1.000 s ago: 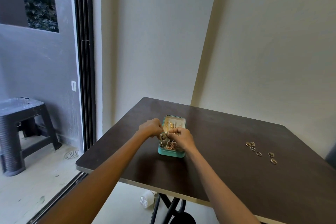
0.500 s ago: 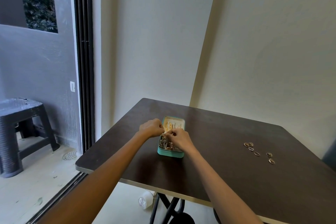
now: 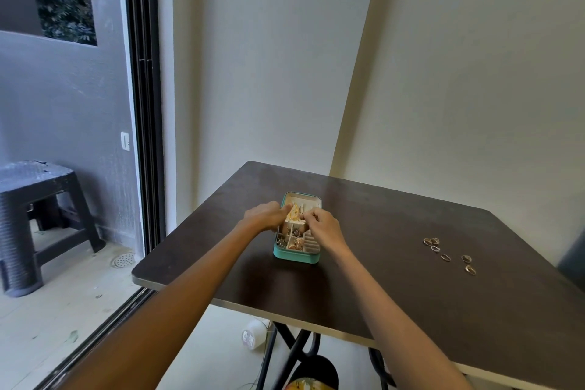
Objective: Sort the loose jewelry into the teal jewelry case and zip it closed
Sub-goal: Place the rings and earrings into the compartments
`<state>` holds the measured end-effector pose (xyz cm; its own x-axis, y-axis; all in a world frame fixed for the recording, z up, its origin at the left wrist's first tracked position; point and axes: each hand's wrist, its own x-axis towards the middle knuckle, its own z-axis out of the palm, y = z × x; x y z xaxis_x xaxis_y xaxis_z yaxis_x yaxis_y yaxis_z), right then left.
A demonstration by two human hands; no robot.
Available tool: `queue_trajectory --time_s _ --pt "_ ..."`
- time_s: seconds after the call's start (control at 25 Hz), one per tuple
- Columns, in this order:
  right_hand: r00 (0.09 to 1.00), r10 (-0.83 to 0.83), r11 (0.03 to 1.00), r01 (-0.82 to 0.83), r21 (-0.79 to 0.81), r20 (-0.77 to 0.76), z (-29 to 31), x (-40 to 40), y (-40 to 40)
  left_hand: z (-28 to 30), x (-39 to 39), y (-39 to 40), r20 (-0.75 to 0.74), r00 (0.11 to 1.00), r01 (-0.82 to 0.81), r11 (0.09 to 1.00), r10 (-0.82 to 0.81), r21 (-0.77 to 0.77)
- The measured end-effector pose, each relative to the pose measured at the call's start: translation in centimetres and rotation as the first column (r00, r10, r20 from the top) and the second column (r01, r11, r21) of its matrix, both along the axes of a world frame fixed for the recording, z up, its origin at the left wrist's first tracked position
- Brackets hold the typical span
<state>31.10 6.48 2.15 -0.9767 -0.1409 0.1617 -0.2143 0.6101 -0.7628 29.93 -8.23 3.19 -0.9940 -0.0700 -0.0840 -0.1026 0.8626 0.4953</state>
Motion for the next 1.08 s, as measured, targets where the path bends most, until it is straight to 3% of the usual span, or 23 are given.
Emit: queue_trajectory --time_s 0.16,0.4,0.6,0.72,0.88,1.08 --pt "0.998 0.016 0.997 -0.021 0.077 0.062 0.1 0.5 1.3 0.4 -0.2 1.1 -0.044 0.999 0.009 0.997 -0.006 0.075" --pt "0.981 0.119 0.992 -0.113 -0.048 0.151 -0.1 0.5 1.5 -0.7 -1.1 1.2 -0.009 0.999 0.033 0.998 -0.033 0.057" --pt "0.995 0.091 0.996 -0.091 0.012 -0.027 -1.0 0.7 1.7 0.0 -0.6 1.3 0.022 0.996 0.088 0.994 -0.087 -0.059" --pt "0.991 0.132 0.990 -0.134 0.053 0.023 -1.2 0.5 1.5 0.1 -0.9 1.3 0.057 0.991 0.125 0.990 -0.122 -0.063" --pt "0.994 0.110 0.994 -0.110 0.023 0.027 -1.1 0.4 1.4 0.0 -0.8 1.6 0.047 0.991 0.127 0.992 -0.128 0.015" --pt "0.997 -0.058 0.995 0.054 -0.079 -0.058 -0.8 0.1 2.3 0.7 -0.1 3.1 -0.112 0.986 0.146 0.966 -0.124 0.212"
